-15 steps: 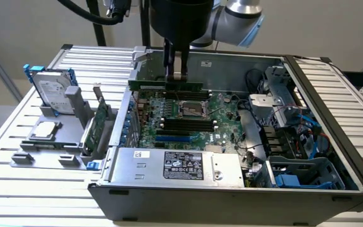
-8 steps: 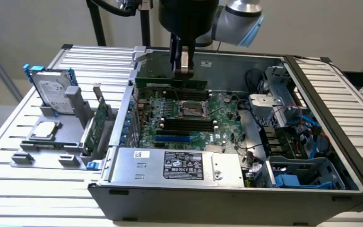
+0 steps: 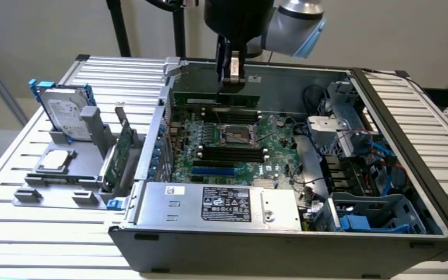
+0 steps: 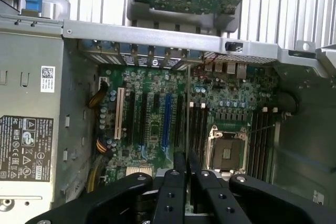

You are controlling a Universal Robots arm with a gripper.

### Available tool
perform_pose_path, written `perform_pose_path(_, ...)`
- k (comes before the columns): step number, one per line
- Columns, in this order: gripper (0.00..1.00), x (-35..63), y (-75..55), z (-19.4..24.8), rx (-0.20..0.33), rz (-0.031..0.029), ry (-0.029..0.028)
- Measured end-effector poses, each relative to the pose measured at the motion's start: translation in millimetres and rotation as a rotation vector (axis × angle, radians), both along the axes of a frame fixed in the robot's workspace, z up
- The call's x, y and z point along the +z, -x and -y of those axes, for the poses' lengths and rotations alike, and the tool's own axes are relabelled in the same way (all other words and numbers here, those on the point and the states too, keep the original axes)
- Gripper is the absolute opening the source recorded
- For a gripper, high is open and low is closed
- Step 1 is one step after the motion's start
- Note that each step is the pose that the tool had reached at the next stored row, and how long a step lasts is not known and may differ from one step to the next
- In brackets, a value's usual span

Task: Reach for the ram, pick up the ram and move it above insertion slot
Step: 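Pick up the ram and move it above insertion slot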

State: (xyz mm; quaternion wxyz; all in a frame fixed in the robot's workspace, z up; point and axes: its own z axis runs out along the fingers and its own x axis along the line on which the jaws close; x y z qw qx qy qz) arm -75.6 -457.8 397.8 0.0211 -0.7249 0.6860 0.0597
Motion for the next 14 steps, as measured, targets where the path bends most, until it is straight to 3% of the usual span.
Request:
perform_pose_path(3, 0.13, -1.6, -2.9, -6.5, -0.001, 0.0001, 0.0116)
perform_pose_path(6, 0.13, -3.4, -5.9, -12.7, -0.002, 0.0004, 0.0197)
perform_pose_path(9, 0.13, -5.2, -8.2, -16.7, -0.003, 0.0023, 0.0217)
perform_pose_path(14, 0.13, -7.9, -12.6, -18.4, -0.009, 0.0089, 0.0217)
